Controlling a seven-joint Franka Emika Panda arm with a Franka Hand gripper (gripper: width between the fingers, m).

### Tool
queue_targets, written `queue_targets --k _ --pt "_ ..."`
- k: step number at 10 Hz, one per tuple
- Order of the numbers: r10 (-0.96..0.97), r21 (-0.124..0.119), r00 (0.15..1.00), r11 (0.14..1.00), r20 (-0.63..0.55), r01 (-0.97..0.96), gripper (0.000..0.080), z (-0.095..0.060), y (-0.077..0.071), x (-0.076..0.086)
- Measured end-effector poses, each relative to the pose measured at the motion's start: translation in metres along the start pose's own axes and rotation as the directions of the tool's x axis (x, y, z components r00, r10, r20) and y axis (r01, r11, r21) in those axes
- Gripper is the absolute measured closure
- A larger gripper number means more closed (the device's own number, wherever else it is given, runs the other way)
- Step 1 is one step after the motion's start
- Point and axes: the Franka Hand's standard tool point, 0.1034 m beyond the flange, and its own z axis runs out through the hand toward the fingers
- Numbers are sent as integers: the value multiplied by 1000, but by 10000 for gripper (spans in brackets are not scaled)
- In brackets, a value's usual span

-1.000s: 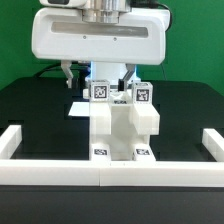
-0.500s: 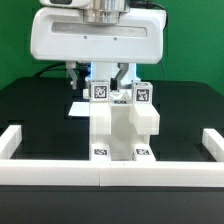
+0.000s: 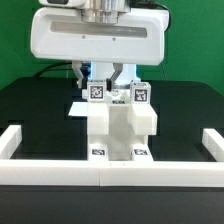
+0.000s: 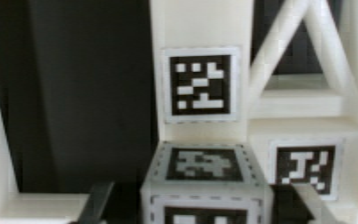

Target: Assemble chair

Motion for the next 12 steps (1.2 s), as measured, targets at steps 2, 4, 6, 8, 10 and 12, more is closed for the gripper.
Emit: queue_targets --k 2,4,6,8,10,12 --pt "145 0 989 989 0 -145 512 0 -1 0" --pt "272 0 962 962 0 -272 512 0 -1 0" --pt "391 0 920 920 0 -391 511 0 -1 0" --pt "499 1 867 867 1 -499 511 0 -2 0" --pt "616 1 788 788 1 -616 511 0 -3 0" --pt "693 1 721 721 1 -693 511 0 -3 0"
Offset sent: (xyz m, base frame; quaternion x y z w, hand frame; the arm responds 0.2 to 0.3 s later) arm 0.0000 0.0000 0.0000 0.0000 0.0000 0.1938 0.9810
